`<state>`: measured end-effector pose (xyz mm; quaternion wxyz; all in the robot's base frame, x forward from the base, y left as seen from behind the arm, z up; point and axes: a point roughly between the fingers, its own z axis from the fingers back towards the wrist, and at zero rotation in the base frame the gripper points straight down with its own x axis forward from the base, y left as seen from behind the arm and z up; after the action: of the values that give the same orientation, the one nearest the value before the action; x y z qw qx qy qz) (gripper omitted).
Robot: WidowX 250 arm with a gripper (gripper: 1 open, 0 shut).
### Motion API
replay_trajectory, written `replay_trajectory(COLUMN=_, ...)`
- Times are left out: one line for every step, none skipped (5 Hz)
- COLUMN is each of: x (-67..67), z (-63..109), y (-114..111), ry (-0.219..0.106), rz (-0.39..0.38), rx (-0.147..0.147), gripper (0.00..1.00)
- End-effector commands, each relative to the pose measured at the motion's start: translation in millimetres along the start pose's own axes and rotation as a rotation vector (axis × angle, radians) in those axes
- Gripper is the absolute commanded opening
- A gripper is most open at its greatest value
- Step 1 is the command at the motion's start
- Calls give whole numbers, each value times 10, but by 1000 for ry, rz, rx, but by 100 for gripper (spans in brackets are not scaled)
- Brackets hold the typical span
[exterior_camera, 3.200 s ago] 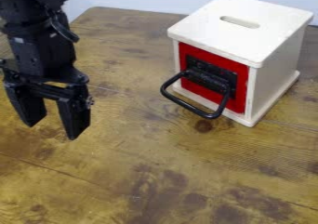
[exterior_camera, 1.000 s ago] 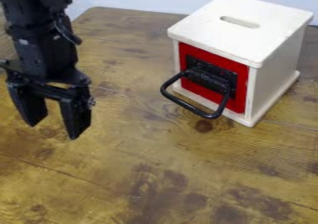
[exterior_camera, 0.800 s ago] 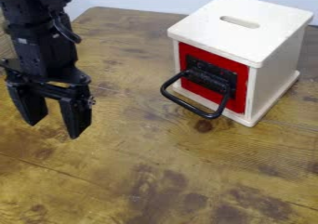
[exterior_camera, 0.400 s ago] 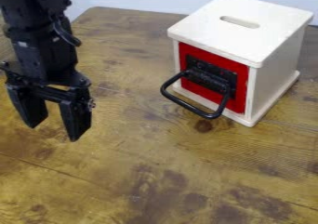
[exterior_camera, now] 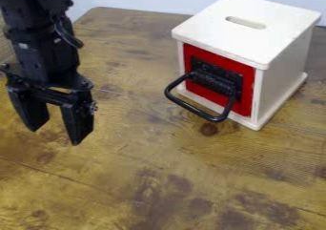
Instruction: Close the drawer
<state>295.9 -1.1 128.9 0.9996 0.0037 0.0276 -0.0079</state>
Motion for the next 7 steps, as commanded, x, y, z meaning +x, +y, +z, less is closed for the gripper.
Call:
replay_trajectory(x=21, z=180, y=70, ry=-64, rz=17, rx=1, gripper=100)
replay_trajectory(x=24, z=211, y=62, ry=-67, rz=17, rx=-3, gripper=100)
replay_trajectory(x=42, z=246, y=55, ry=-73, rz=12, rx=5, gripper=100)
replay_trajectory(x=59, z=250, y=53, ry=-77, rz=16, rx=15, gripper=100)
replay_trajectory(x=60, z=215, y=66, ry=-65, rz=19, rx=17, gripper=100)
replay_trajectory(x=61, z=178, y=81, ry=-52, rz=23, rx=19, gripper=100)
replay_trajectory(x=62, z=141, y=93, ry=-40, rz=25, rx=20, gripper=100)
